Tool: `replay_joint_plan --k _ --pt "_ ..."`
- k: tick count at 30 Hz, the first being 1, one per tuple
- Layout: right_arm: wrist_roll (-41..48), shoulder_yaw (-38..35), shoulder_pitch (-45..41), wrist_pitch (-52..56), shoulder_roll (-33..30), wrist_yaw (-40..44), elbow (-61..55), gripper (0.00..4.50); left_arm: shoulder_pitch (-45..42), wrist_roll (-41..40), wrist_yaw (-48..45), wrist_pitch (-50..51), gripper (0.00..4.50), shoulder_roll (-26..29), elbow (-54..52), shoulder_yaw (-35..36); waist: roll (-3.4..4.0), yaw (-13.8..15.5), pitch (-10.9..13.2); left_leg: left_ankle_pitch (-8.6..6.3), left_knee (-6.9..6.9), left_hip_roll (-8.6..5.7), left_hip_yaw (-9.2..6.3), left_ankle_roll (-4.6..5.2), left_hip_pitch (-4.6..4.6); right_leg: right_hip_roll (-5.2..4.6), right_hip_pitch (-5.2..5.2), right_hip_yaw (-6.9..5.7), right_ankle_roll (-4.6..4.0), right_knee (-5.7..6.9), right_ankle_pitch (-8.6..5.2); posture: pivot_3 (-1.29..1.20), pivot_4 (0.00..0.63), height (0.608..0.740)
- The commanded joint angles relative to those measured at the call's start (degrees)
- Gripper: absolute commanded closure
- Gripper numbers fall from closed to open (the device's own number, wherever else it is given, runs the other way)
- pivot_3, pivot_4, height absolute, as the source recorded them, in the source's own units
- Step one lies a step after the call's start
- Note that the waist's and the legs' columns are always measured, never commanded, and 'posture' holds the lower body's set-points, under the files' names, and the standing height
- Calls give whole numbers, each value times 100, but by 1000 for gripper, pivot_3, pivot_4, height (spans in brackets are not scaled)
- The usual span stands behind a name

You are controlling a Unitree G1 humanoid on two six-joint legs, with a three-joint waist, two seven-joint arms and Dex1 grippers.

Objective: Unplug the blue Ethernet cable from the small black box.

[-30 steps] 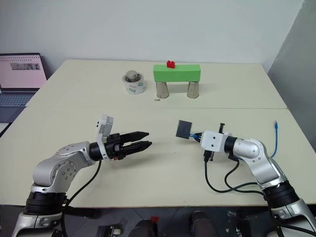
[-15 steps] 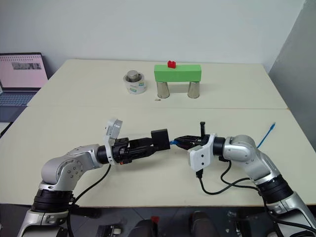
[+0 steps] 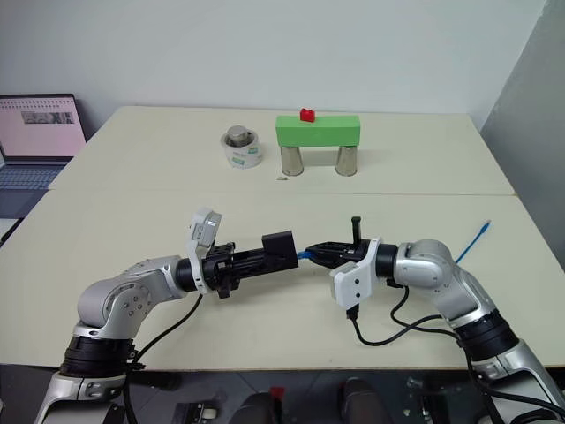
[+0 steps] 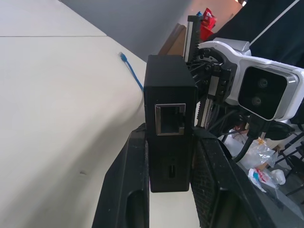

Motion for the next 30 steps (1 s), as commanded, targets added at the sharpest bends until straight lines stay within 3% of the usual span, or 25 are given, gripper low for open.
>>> replay_joint_plan --k 1,3,4,9,11,14,19,24,30 --pt "155 46 -54 -159 30 53 -195 4391 -135 10 -125 -68 3711 33 -70 -37 0 0 0 0 0 0 0 0 0 0 0 0 0 0 0 0 150 740" --pt "233 25 -41 -149 -32 139 -248 4391 -176 30 -175 -69 3711 48 -14 -44 0 0 0 0 0 0 0 0 0 0 0 0 0 1 0 0 150 740" --pt "275 10 -42 -135 -69 189 -277 3691 -199 35 -202 -62 3711 53 12 -48 0 4 0 0 0 0 0 0 0 0 0 0 0 1 0 0 150 740" --pt "880 -128 186 500 -447 772 -805 2843 -405 193 -399 -171 3711 66 223 -184 0 7 0 0 0 -2 0 0 0 0 1 0 0 0 0 0 150 740" --pt "1665 -317 517 1592 -743 1119 -1465 2369 -467 338 -565 -305 3711 130 291 -309 0 11 0 0 0 -2 -1 0 -1 0 2 0 0 -2 0 0 150 740" --pt "2885 -622 910 3396 -1113 1348 -2373 2340 -512 622 -900 -648 3712 231 406 -504 0 28 0 0 -1 -5 -8 0 -4 -2 2 -4 -7 -2 2 0 150 740" --pt "5060 -1239 799 5953 -841 637 -3064 2340 -670 907 -1396 -1053 3712 321 606 -727 0 -11 0 0 1 -1 -5 1 3 0 5 -2 -2 1 -2 0 150 740" --pt "5750 -1270 540 7102 -401 188 -2834 2340 -757 1035 -1718 -1394 3712 279 677 -818 0 2 0 2 1 2 -11 6 5 5 6 -10 -5 4 1 0 150 740" --pt "6010 -1126 307 7767 67 132 -2285 2340 -749 934 -1864 -1471 3712 231 617 -763 0 3 0 2 -2 0 -8 6 -7 3 1 -8 -3 -9 0 0 150 740"
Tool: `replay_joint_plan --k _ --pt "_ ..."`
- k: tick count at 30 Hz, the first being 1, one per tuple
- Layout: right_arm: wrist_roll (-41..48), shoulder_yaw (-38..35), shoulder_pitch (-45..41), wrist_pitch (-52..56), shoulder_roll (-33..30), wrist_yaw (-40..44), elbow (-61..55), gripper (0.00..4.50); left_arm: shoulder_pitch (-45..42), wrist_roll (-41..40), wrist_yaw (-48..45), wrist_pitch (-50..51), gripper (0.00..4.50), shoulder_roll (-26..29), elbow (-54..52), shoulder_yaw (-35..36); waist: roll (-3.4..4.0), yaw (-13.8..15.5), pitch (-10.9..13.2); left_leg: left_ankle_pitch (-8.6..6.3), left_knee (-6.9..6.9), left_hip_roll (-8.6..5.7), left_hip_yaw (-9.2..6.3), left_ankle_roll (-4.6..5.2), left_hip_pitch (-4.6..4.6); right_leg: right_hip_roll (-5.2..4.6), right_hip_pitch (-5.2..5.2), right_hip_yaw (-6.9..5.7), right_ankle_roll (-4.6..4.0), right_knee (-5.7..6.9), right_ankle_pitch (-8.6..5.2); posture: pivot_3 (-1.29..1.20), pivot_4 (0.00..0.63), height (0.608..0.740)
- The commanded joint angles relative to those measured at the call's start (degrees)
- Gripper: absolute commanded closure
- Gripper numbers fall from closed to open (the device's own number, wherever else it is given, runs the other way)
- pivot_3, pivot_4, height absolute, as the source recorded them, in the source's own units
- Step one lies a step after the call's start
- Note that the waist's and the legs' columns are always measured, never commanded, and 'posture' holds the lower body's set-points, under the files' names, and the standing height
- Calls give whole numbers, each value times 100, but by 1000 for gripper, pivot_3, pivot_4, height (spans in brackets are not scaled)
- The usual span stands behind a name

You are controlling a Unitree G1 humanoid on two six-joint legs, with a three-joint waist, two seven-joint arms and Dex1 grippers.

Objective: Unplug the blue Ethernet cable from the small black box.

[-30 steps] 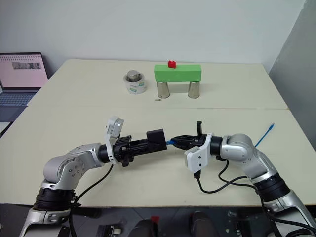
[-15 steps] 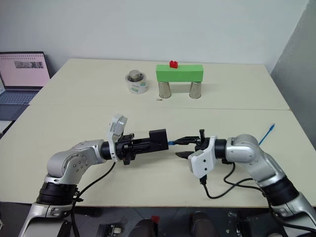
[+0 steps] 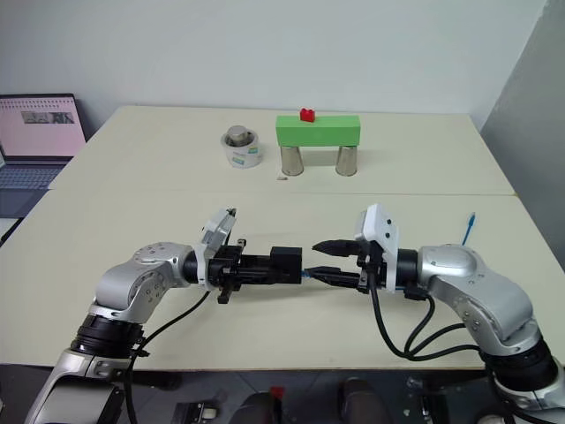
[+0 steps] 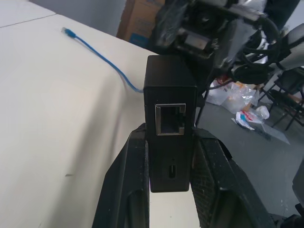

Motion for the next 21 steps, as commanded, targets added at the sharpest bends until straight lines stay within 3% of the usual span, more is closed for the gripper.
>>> replay_joint_plan --k 1,21 --pt "158 43 -198 278 158 91 199 2340 -47 -104 -154 -88 3712 1 -195 117 0 0 0 0 -1 0 -1 0 -1 0 -1 0 0 0 0 0 150 740" --pt "251 7 -254 725 356 352 461 2340 52 -146 -115 -128 3712 -26 -262 238 0 -4 0 0 0 1 -2 0 -1 1 -3 -2 1 1 0 0 150 740"
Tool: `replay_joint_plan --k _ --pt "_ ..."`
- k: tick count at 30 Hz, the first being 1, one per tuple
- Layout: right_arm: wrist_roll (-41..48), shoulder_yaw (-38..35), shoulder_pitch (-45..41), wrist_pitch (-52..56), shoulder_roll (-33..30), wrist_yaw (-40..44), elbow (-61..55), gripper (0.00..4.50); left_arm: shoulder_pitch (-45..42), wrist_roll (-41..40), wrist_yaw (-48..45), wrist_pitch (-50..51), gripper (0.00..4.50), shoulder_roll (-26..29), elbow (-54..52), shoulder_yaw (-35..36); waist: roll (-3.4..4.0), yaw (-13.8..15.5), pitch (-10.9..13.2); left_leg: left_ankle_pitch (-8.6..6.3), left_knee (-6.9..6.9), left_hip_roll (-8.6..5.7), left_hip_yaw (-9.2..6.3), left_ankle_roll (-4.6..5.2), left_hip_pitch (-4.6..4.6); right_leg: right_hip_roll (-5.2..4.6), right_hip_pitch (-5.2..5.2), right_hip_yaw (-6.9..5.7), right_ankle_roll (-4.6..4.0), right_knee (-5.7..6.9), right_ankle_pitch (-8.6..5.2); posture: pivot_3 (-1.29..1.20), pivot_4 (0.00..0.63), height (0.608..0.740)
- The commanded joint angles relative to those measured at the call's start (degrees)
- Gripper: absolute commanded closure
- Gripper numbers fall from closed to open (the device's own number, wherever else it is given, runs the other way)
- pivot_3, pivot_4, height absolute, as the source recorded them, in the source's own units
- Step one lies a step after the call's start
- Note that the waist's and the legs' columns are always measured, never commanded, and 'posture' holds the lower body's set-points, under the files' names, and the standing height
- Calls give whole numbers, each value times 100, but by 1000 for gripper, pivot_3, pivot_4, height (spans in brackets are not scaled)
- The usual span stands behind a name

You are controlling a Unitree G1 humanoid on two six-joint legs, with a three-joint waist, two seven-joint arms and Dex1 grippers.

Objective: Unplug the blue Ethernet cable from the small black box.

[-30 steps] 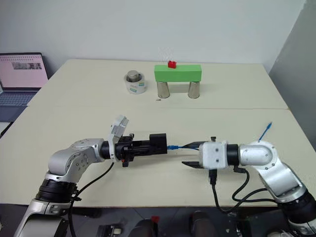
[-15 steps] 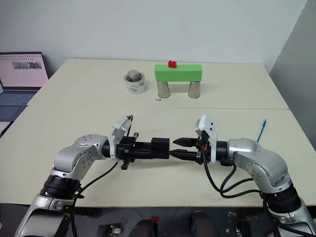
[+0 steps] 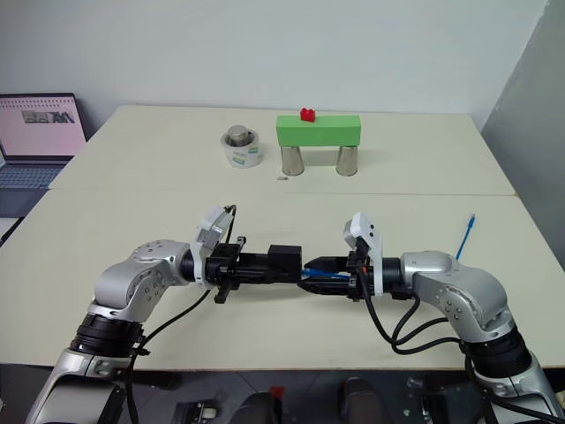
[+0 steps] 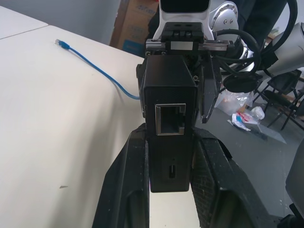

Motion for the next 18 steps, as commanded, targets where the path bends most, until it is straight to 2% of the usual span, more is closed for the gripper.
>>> replay_joint_plan --k 1,4,7,11,14,18 --pt "62 -136 -110 -13 35 50 -40 2340 -1 -64 -11 -109 3712 -10 -179 141 0 -1 0 0 0 0 1 0 0 0 0 0 0 0 0 0 150 740" --pt "48 -128 -106 -14 23 67 -10 2340 7 -43 -11 -135 3712 -14 -171 132 0 -1 0 0 0 0 1 0 0 0 0 0 0 -1 0 0 150 740" --pt "22 -118 -98 -24 -17 105 12 2801 21 -45 -13 -136 3712 -3 -186 134 0 -2 0 0 0 0 1 0 0 0 0 0 0 -1 0 0 150 740" --pt "5 -114 -110 -31 -93 203 64 3807 33 -33 -31 -155 3712 15 -183 131 0 -2 0 0 0 0 1 0 0 0 0 0 0 -1 0 0 150 740" --pt "-23 -109 -132 -47 -138 283 102 4394 28 -30 -36 -165 3712 12 -168 133 0 -2 0 0 0 0 1 0 0 0 -1 0 0 -1 0 0 150 740" --pt "-58 -100 -159 -63 -169 351 119 4454 34 -47 -34 -173 3712 11 -174 137 0 -2 0 0 -1 0 0 0 0 0 -1 0 0 -1 0 0 150 740"
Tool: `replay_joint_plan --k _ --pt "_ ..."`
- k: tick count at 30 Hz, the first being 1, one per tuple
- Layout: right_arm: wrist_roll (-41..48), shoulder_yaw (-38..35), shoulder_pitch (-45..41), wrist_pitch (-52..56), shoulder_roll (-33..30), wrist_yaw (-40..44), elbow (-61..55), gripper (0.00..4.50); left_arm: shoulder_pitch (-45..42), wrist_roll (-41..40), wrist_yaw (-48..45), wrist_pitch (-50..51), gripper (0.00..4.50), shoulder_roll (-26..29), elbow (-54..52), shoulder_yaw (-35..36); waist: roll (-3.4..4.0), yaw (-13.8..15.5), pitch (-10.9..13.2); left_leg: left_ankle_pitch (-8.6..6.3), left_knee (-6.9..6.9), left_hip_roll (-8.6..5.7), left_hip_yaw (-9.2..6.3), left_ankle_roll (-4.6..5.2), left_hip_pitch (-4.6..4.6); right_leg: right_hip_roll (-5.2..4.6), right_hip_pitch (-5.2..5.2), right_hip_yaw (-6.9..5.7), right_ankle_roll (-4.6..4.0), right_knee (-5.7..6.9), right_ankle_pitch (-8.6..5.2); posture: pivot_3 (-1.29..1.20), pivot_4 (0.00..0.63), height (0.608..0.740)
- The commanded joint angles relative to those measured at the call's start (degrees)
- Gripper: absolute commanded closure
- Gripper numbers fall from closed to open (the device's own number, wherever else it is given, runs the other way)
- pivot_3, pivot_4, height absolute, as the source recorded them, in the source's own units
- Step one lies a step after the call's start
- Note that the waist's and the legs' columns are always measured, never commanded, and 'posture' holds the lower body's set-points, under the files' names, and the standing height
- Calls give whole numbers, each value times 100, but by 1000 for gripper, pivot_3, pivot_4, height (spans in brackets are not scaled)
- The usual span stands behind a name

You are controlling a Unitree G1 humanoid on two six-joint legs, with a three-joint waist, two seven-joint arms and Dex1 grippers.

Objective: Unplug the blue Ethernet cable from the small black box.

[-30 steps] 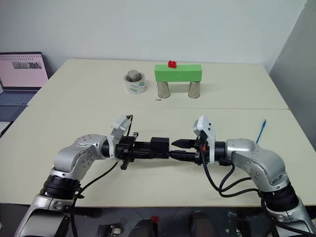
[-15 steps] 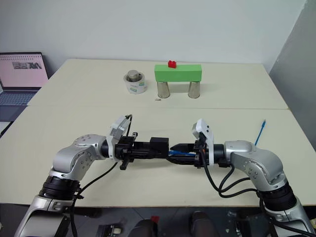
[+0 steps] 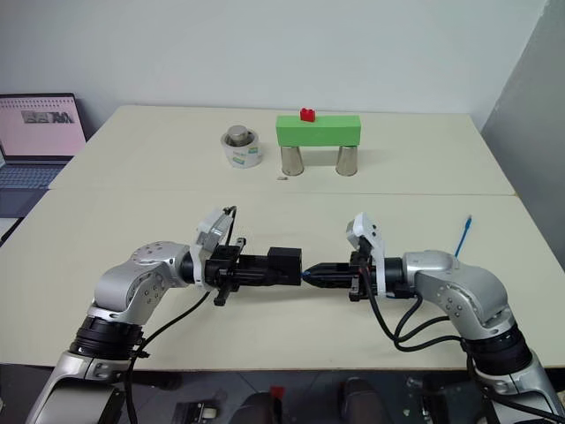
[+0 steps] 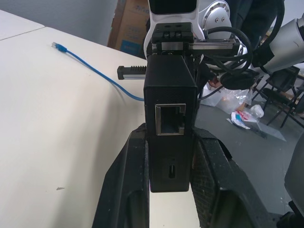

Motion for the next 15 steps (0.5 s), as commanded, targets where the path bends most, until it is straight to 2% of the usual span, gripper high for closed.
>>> replay_joint_plan --k 1,9,15 --pt "-50 -96 -132 -59 -76 108 -36 4454 -28 -58 -15 -65 3712 14 -143 136 0 0 0 0 0 0 1 0 0 0 0 0 0 0 0 0 150 740" --pt "-147 -46 -207 -32 -161 267 29 4454 16 41 -67 -135 3712 103 -120 92 0 -1 0 0 0 0 1 0 0 0 0 0 0 -1 0 0 150 740" --pt "-347 -176 -133 -169 -556 474 180 4455 208 407 -113 -502 3712 398 81 101 0 -9 0 0 -2 0 4 0 0 0 -2 2 0 -3 0 0 150 740"
